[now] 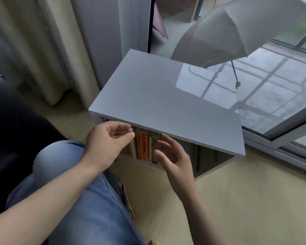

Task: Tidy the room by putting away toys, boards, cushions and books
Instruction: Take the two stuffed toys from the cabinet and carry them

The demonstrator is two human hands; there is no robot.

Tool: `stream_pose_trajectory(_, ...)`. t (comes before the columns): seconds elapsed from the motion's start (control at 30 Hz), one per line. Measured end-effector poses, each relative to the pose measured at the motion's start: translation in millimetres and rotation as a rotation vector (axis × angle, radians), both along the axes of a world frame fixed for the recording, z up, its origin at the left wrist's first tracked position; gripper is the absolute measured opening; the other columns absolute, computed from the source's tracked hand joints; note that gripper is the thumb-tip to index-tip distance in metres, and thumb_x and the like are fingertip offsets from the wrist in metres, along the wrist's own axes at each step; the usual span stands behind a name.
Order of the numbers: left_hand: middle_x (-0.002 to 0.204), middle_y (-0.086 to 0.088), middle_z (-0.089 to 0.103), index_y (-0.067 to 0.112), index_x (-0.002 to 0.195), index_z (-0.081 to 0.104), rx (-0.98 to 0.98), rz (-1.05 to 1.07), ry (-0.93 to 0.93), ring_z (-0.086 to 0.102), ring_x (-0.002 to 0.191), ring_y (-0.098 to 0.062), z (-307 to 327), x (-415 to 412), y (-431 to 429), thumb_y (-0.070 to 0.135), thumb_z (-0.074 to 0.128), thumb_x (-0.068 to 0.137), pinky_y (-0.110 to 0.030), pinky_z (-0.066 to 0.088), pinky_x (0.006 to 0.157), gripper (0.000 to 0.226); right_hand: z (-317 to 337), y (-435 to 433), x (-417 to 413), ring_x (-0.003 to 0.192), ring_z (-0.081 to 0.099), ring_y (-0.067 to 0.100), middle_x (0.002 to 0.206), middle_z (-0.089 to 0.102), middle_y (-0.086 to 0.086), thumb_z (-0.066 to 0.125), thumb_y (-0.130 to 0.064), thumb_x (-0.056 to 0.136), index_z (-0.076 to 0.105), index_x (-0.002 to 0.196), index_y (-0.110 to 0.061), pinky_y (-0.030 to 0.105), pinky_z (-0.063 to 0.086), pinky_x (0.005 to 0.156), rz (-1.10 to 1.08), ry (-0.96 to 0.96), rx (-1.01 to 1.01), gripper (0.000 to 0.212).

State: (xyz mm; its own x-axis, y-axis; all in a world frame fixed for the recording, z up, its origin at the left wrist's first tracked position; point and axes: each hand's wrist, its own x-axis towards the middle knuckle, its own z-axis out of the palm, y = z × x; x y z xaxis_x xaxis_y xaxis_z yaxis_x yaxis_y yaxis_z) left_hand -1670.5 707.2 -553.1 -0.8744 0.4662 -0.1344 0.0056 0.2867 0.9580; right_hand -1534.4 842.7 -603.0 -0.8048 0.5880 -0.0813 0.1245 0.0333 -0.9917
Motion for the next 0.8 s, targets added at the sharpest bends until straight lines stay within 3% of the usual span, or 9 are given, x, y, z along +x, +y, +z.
stream_pose_trajectory(0.1,0.092,-0.002,0.074,0.016,0.094,0.069,0.092,0.058,0.017,0.07,0.086,-0.01,32,-22,-11,0.005,0.073,0.078,-0.037,0.056,0.089,0.02,46,-4,-22,0.105,0.066,0.008,0.116,0.067,-0.005,0.066,-0.013,0.088,0.057,0.129,-0.025,0.024,0.056,0.08,0.046,0.067,-0.027,0.044)
stream_pose_trajectory(0.27,0.092,0.003,0.074,0.016,0.099,0.07,0.124,0.114,0.062,0.07,0.087,-0.008,47,-86,-23,0.011,0.075,0.078,-0.032,0.055,0.085,0.022,80,-10,-97,0.105,0.066,0.008,0.113,0.069,-0.006,0.066,-0.014,0.088,0.058,0.125,-0.025,0.023,0.054,0.086,0.069,0.116,0.043,0.039)
stream_pose_trajectory(0.53,0.089,0.008,0.074,0.022,0.095,0.071,0.118,0.101,0.073,0.069,0.086,-0.005,57,-208,-22,0.015,0.073,0.079,-0.018,0.054,0.078,0.018,102,-21,-255,0.104,0.067,0.016,0.111,0.07,-0.001,0.065,-0.029,0.081,0.06,0.121,-0.022,0.04,0.055,0.092,-0.027,0.117,0.038,0.041)
stream_pose_trajectory(0.67,0.089,0.004,0.074,0.021,0.095,0.07,0.092,0.051,0.047,0.069,0.085,-0.006,104,-250,-11,0.01,0.073,0.08,-0.018,0.055,0.079,0.019,152,-18,-306,0.103,0.067,0.013,0.111,0.07,0.001,0.067,-0.023,0.084,0.061,0.12,-0.02,0.041,0.055,0.092,-0.051,0.127,0.024,0.037)
stream_pose_trajectory(0.8,0.09,0.007,0.074,0.021,0.098,0.07,0.068,-0.003,0.023,0.069,0.087,-0.004,159,-257,6,0.012,0.072,0.081,-0.015,0.054,0.078,0.02,217,0,-304,0.099,0.068,0.011,0.112,0.069,0.0,0.064,-0.01,0.09,0.059,0.122,-0.017,0.036,0.056,0.088,-0.12,0.118,0.028,0.034)
